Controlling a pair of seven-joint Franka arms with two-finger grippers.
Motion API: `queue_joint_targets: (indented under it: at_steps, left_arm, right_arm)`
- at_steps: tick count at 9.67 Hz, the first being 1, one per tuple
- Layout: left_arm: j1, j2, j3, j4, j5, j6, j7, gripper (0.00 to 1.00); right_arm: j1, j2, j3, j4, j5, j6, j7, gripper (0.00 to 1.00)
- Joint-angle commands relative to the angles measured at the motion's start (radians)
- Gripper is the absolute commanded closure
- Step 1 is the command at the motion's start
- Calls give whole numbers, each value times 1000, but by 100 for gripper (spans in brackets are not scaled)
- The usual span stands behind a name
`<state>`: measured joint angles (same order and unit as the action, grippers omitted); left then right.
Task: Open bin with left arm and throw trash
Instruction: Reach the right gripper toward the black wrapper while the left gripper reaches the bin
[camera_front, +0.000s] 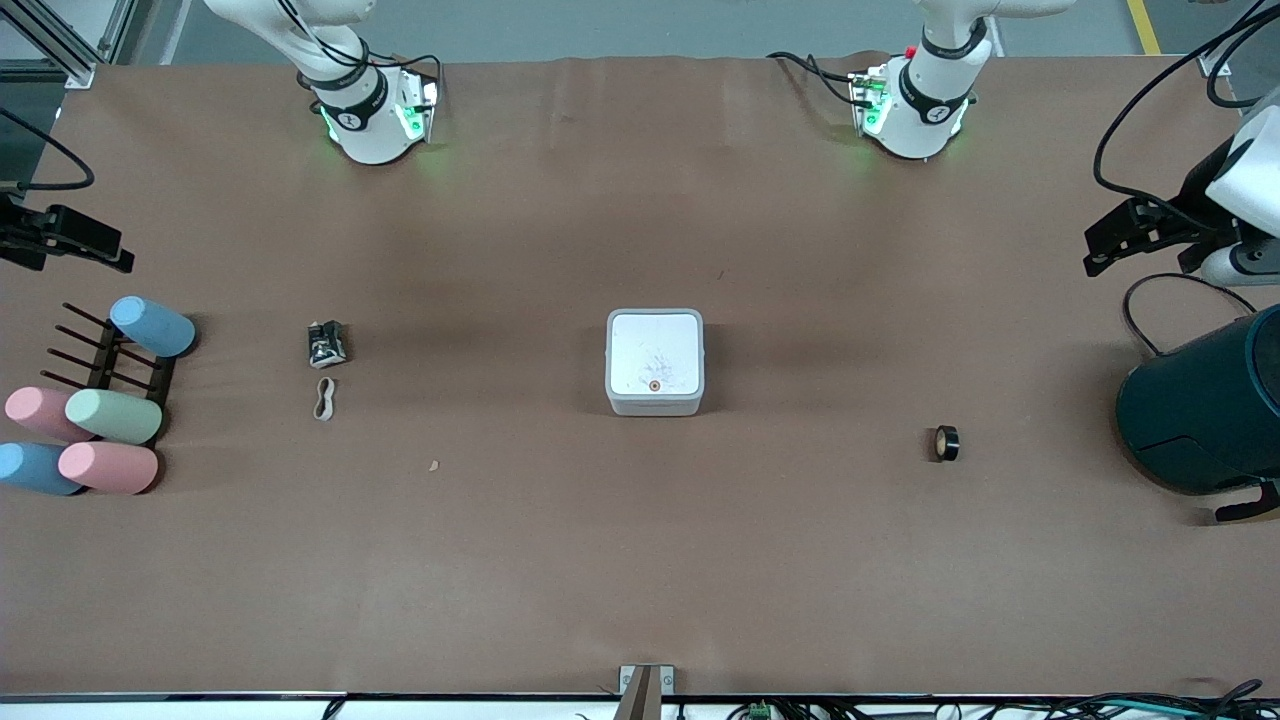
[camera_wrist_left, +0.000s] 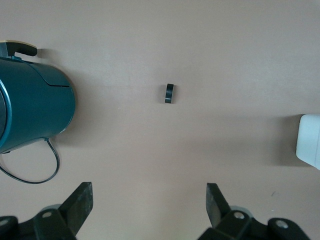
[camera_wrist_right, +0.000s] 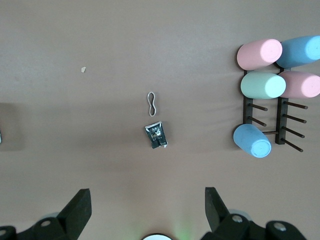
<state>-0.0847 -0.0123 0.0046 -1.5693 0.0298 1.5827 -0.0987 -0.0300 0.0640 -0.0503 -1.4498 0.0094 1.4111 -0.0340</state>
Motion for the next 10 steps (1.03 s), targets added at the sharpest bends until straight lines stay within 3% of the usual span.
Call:
queue_joint_targets:
  at_steps: [1,2,3,5,7,8,9,10]
  left_arm:
    - [3,21,-6,31,-17,-1,47,0]
    - [-6,28,-6,41,-18,-1,37,0]
    - [-9,35,-18,40,-22,-1,46,0]
    - [-59,81,-115,31,-25,-45,28,1]
    - [-114,173,-196,32,-111,88,-153,47]
    - [-182,246,-233,46,-105,153,-204,81]
    - [-260,337,-233,87,-100,233,-213,100]
    - [-336,438,-226,136,-65,300,-228,100]
  right_arm:
    - [-1,13,3,-6,11,5,17,0]
    - [-5,29,3,-17,17,17,13,0]
    - [-4,30,3,-129,21,105,3,0]
    - [24,23,3,-457,20,449,-78,0]
    - [25,23,3,-672,11,636,-186,0]
    - [24,23,3,-787,11,772,-190,0]
    - [25,40,3,-825,11,823,-191,0]
    - [27,87,3,-831,9,841,-195,0]
